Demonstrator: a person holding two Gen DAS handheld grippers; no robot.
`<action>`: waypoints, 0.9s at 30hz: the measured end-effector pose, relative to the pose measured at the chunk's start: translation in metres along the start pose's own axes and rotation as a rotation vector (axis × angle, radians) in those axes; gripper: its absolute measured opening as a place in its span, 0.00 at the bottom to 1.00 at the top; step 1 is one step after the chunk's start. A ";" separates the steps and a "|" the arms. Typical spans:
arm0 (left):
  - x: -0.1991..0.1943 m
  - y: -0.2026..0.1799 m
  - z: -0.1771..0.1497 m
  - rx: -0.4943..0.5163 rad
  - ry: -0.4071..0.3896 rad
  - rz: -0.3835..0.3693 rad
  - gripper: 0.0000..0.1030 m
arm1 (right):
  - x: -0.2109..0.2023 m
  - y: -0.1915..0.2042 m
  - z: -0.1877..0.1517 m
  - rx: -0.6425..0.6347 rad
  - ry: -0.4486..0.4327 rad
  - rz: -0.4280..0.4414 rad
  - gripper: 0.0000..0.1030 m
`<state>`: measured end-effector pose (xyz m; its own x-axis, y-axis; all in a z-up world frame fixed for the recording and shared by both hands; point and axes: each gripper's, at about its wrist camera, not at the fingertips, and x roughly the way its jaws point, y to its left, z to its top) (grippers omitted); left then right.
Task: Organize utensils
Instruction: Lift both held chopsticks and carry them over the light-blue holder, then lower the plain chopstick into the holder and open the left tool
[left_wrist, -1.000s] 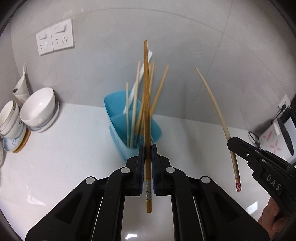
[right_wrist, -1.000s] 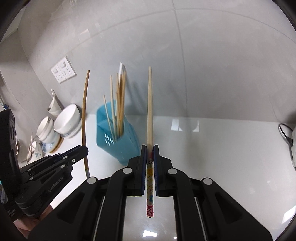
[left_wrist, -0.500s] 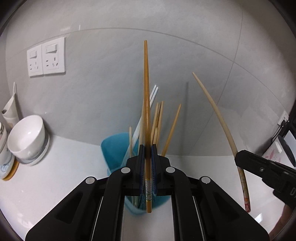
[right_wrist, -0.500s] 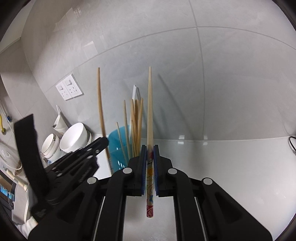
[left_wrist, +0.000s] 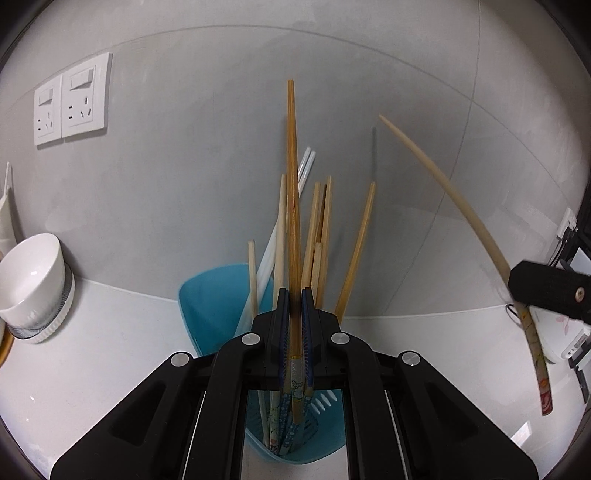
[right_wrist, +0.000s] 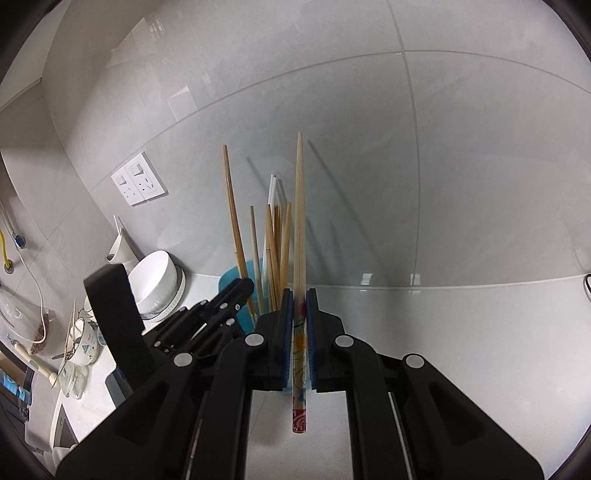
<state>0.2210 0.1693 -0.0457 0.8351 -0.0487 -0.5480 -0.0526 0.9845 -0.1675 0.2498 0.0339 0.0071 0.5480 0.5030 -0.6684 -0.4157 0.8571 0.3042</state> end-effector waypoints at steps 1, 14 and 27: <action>0.001 -0.001 -0.002 0.005 0.003 0.001 0.06 | 0.000 0.000 0.000 0.000 0.001 0.000 0.06; 0.003 -0.001 -0.015 0.034 0.083 0.049 0.08 | 0.002 0.003 0.000 -0.008 -0.003 0.001 0.06; -0.035 0.035 -0.008 -0.039 0.184 0.170 0.67 | 0.003 0.017 0.005 -0.038 -0.082 0.077 0.06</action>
<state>0.1855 0.2041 -0.0383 0.6992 0.0838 -0.7100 -0.2075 0.9741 -0.0895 0.2477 0.0507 0.0137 0.5699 0.5759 -0.5862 -0.4855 0.8115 0.3253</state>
